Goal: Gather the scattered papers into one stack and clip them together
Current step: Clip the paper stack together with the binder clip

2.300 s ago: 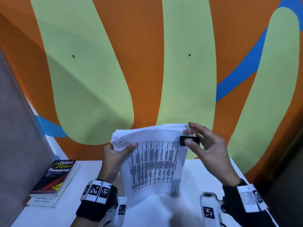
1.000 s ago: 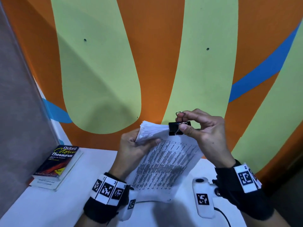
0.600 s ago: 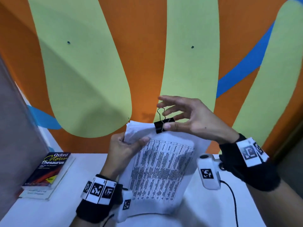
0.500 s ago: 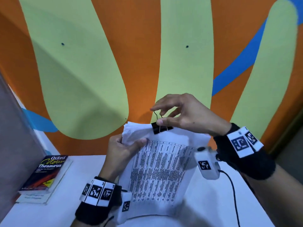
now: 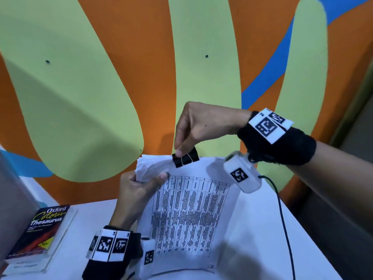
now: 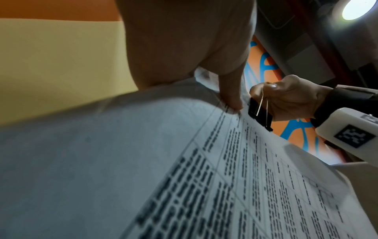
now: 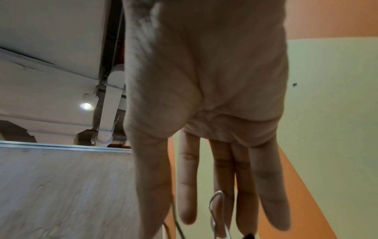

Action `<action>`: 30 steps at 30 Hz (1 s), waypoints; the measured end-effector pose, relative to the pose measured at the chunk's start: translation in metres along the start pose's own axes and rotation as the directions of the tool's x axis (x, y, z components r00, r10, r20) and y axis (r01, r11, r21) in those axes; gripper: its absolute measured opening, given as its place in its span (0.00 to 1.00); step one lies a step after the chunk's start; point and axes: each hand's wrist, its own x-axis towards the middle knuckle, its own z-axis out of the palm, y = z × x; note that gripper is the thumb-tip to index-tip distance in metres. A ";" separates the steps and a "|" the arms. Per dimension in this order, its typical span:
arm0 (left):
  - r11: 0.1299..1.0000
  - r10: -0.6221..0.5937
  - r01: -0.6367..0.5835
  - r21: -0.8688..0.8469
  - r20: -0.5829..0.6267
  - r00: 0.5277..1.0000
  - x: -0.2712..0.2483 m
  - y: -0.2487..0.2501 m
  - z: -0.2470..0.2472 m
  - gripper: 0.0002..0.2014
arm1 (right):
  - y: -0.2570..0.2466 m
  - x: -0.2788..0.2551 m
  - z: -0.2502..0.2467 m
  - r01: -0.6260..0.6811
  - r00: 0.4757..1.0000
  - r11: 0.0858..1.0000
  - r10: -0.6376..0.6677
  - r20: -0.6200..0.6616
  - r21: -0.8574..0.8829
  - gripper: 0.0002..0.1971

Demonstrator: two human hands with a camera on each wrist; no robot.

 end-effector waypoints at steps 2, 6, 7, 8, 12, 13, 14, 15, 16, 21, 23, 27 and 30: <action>1.000 0.009 -0.009 0.002 -0.009 1.000 0.000 0.000 0.000 0.18 | -0.003 0.003 -0.001 -0.016 1.000 1.000 0.016 0.001 -0.019 0.17; 1.000 0.010 -0.011 -0.014 -0.021 1.000 0.001 0.001 0.000 0.04 | -0.006 0.004 0.005 -0.004 0.999 0.998 0.002 -0.037 -0.062 0.20; 1.000 0.018 -0.019 -0.018 -0.028 0.999 0.001 0.000 -0.001 0.03 | -0.005 0.003 0.007 0.002 0.998 0.999 -0.005 -0.062 -0.053 0.18; 0.999 0.026 -0.027 -0.030 -0.038 0.999 0.001 0.000 -0.001 0.03 | -0.004 0.002 0.009 0.006 0.996 1.000 -0.008 -0.092 -0.029 0.17; 0.995 0.033 -0.042 -0.094 -0.091 0.995 0.001 -0.005 -0.006 0.05 | 0.008 -0.001 0.017 0.027 0.985 0.996 -0.012 -0.173 0.085 0.16; 0.995 0.034 -0.043 -0.095 -0.094 0.995 0.001 -0.006 -0.006 0.04 | 0.012 -0.002 0.020 0.024 0.984 0.992 -0.002 -0.176 0.124 0.17; 0.995 0.036 -0.045 -0.090 -0.094 0.995 0.001 -0.008 -0.006 0.04 | 0.016 -0.002 0.022 0.017 0.986 0.984 0.013 -0.167 0.175 0.18; 0.996 0.034 -0.042 -0.082 -0.099 0.995 0.000 -0.009 -0.005 0.03 | 0.020 -0.003 0.023 0.008 0.989 0.975 0.026 -0.146 0.224 0.20; 0.996 0.031 -0.039 -0.077 -0.103 0.994 0.000 -0.010 -0.005 0.03 | 0.024 -0.004 0.024 0.000 0.993 0.967 0.030 -0.113 0.255 0.23; 0.997 0.035 -0.042 -0.059 -0.108 0.994 0.001 -0.012 -0.007 0.02 | 0.030 -0.006 0.024 -0.008 1.000 0.988 0.004 0.028 0.155 0.27; 0.997 0.044 -0.051 -0.061 -0.107 0.993 0.001 -0.012 -0.008 0.03 | 0.029 -0.006 0.027 -0.016 0.999 0.991 0.009 0.052 0.133 0.29; 0.998 0.029 -0.035 -0.060 -0.109 0.994 -0.002 -0.014 -0.010 0.15 | 0.027 -0.005 0.029 -0.042 0.988 0.999 0.043 0.148 -0.010 0.44; 0.996 0.032 -0.041 -0.080 -0.108 0.994 -0.004 -0.017 -0.011 0.24 | 0.022 -0.002 0.031 -0.044 0.986 0.987 0.068 0.154 -0.154 0.56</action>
